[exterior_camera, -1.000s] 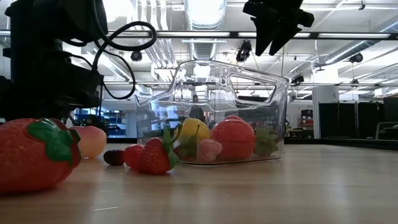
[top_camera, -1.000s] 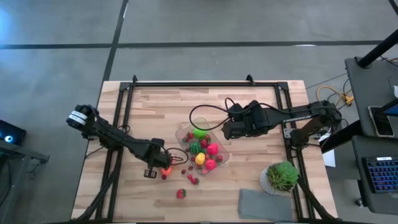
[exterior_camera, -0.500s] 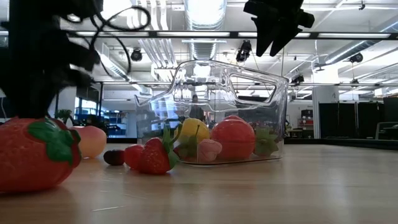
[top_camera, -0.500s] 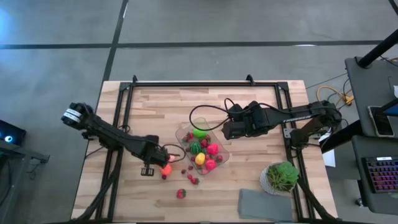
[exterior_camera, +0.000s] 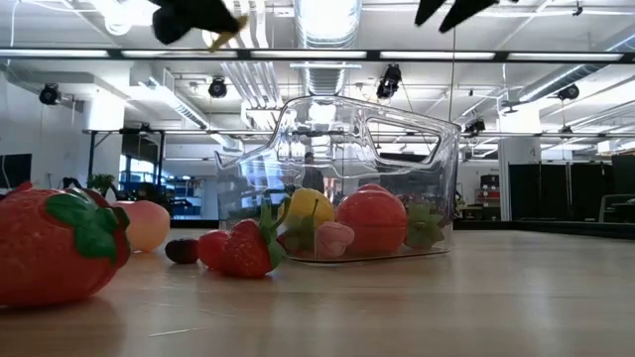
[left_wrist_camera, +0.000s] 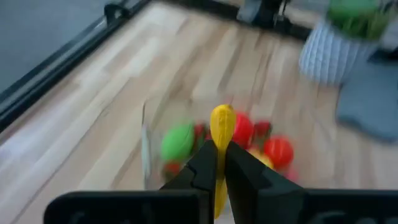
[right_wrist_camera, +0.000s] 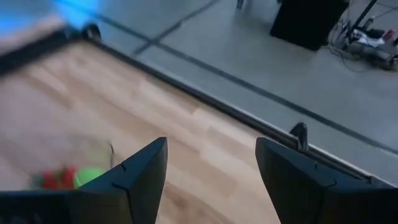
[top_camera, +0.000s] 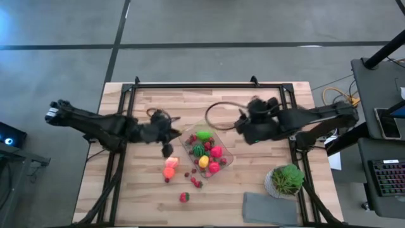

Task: Pick and placing Produce into tupperware
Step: Put the yellow corn into the transparent bin, then put the orange pumpkin into the transparent bin

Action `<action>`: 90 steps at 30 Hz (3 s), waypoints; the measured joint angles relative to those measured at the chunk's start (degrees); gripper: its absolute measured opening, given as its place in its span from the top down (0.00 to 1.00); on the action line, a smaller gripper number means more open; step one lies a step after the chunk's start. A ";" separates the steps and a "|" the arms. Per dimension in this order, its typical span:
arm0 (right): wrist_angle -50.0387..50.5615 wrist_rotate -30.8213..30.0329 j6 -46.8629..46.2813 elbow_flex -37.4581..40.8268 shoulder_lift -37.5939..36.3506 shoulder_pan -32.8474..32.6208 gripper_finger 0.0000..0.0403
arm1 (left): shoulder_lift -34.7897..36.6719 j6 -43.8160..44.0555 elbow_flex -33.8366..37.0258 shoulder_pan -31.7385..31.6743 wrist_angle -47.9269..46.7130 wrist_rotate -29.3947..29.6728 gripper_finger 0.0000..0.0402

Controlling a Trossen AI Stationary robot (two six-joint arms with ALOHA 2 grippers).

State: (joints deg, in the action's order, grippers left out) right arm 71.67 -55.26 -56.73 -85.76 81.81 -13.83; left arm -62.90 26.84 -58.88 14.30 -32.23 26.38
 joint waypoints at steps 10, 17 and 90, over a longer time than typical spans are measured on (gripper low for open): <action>0.14 5.94 -1.87 1.69 -9.66 -0.35 0.41 | -14.63 -1.54 -1.07 -12.02 12.27 -13.59 0.92; 1.15 10.51 -3.78 3.89 -9.05 -1.67 0.41 | -21.82 4.32 -3.11 -11.95 9.15 -18.95 0.61; -17.08 31.23 8.09 14.97 1.91 -5.77 0.41 | -34.83 35.95 5.16 18.43 -3.86 -12.32 0.22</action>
State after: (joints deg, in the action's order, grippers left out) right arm 54.59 -24.03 -48.64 -70.78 83.72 -19.59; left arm -97.73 62.78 -53.71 32.73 -36.10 14.06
